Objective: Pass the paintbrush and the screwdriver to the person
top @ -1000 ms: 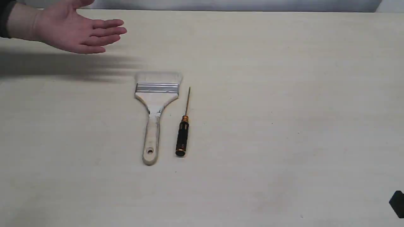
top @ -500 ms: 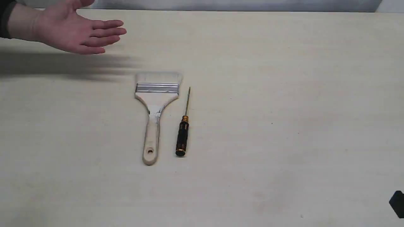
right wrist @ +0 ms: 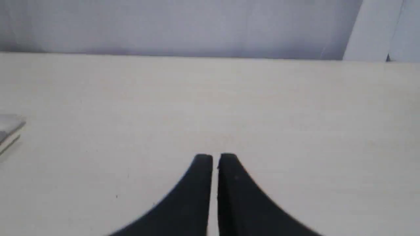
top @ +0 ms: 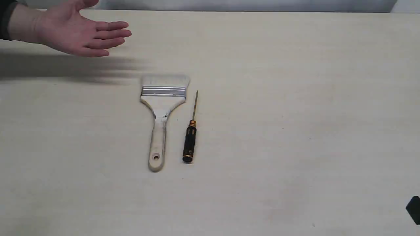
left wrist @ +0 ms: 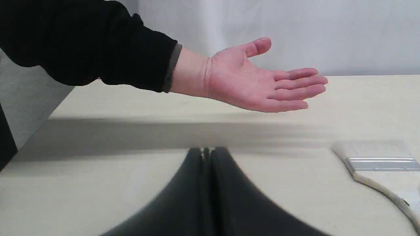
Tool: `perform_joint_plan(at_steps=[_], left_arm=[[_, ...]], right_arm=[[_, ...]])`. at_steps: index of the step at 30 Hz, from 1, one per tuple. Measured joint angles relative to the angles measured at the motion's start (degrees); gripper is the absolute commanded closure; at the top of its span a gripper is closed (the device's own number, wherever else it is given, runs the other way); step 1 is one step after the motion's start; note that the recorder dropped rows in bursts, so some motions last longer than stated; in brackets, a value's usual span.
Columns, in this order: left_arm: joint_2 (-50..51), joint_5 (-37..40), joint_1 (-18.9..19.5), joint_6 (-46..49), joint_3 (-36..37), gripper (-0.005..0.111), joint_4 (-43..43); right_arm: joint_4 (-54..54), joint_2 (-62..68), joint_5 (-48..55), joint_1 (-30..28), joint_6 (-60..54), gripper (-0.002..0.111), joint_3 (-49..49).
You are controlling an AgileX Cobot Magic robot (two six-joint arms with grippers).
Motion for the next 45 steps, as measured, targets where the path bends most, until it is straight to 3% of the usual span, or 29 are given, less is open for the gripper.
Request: perform_joint_plan(at_steps=[8, 21, 29, 35, 45], left_arm=[[0.0, 0.0, 0.0, 0.0, 0.0, 0.107, 0.0], [0.0, 0.0, 0.0, 0.0, 0.0, 0.107, 0.0], [0.0, 0.0, 0.0, 0.0, 0.0, 0.107, 0.0], [0.0, 0.0, 0.0, 0.0, 0.0, 0.107, 0.0], [0.0, 0.0, 0.0, 0.0, 0.0, 0.107, 0.0]], right_arm=[[0.0, 0.0, -15.1, 0.0, -0.3, 0.104, 0.0], [0.3, 0.0, -20.1, 0.0, -0.3, 0.104, 0.0], [11.2, 0.0, -33.7, 0.0, 4.4, 0.104, 0.0], [23.1, 0.0, -34.8, 0.0, 11.4, 0.104, 0.0], [20.2, 0.0, -33.2, 0.0, 15.2, 0.104, 0.0]])
